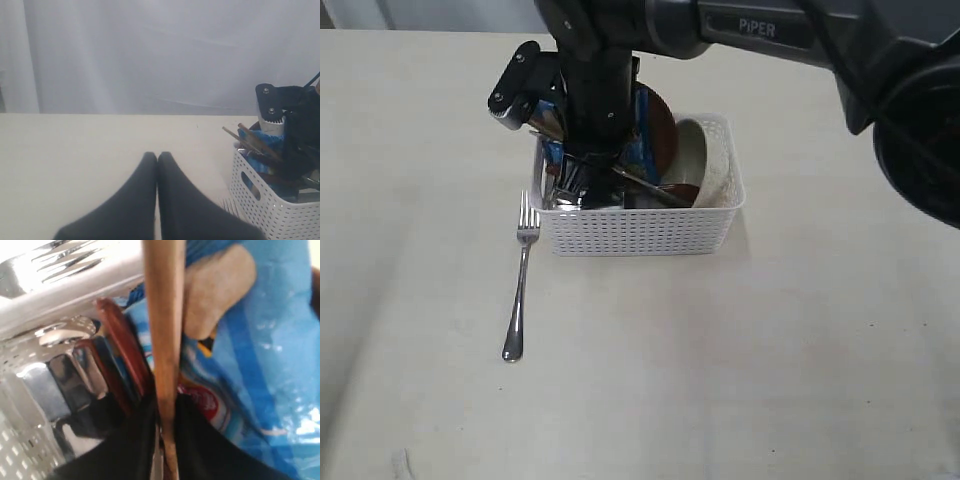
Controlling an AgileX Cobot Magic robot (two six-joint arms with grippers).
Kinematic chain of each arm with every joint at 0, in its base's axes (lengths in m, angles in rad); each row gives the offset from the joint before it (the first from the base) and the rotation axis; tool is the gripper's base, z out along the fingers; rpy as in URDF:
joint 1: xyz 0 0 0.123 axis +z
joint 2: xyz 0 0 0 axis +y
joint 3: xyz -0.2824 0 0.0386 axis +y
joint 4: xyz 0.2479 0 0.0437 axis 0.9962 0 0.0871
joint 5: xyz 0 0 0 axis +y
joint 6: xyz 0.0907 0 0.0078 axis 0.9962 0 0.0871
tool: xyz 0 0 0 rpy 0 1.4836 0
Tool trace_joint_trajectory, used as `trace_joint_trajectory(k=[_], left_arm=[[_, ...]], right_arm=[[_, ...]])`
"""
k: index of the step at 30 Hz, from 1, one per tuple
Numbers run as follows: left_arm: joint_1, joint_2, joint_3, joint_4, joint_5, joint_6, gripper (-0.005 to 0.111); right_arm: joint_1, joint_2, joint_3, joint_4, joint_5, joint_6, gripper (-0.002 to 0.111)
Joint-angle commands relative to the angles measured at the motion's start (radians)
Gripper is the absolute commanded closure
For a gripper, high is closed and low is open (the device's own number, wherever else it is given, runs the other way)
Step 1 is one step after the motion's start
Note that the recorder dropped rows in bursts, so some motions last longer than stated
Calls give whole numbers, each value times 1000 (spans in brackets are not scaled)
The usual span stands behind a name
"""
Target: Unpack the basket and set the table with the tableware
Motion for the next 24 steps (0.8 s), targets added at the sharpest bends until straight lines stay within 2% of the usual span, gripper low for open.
trace_joint_trajectory(k=[1, 24], left_arm=[[-2, -4, 3, -4, -7, 1, 107], [-2, -4, 3, -4, -7, 1, 107]], right_arm=[[-7, -52, 5, 17, 14, 0, 109], [-7, -263, 5, 21, 28, 29, 109]])
